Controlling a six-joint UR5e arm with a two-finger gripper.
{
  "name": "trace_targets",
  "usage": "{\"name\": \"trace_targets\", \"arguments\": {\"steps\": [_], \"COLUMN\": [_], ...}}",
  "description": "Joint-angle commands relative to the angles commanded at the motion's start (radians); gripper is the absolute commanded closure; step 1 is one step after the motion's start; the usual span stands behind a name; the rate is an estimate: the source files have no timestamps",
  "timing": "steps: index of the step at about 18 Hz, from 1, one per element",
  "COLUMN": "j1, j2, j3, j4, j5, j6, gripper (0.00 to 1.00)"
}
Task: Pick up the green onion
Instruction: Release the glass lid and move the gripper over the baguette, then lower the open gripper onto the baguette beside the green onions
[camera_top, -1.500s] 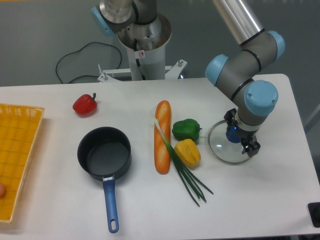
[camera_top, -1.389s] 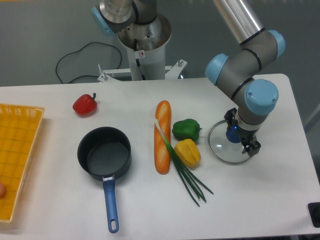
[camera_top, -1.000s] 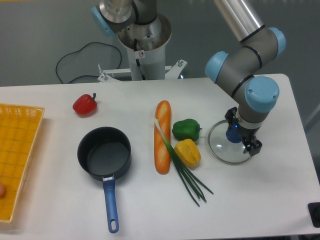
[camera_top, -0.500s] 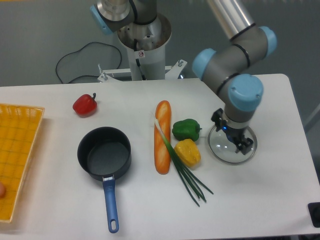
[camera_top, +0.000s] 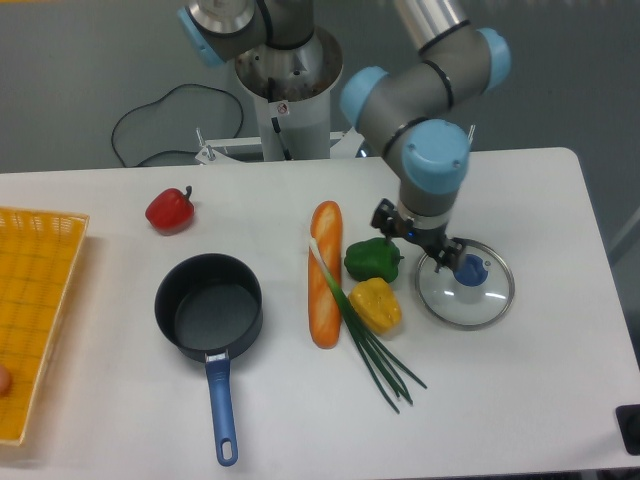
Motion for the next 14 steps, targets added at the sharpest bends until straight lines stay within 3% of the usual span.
{"name": "trace_targets", "arguments": {"steps": [7, 14], "j1": [-0.106, -0.131], "j2": [-0.027, -0.064], "j3": [-0.022, -0.029], "j4": [-0.018, -0.047], "j5": [0.055, 0.049], "j6": [-0.252, -0.369], "gripper": [0.00, 0.00]}}
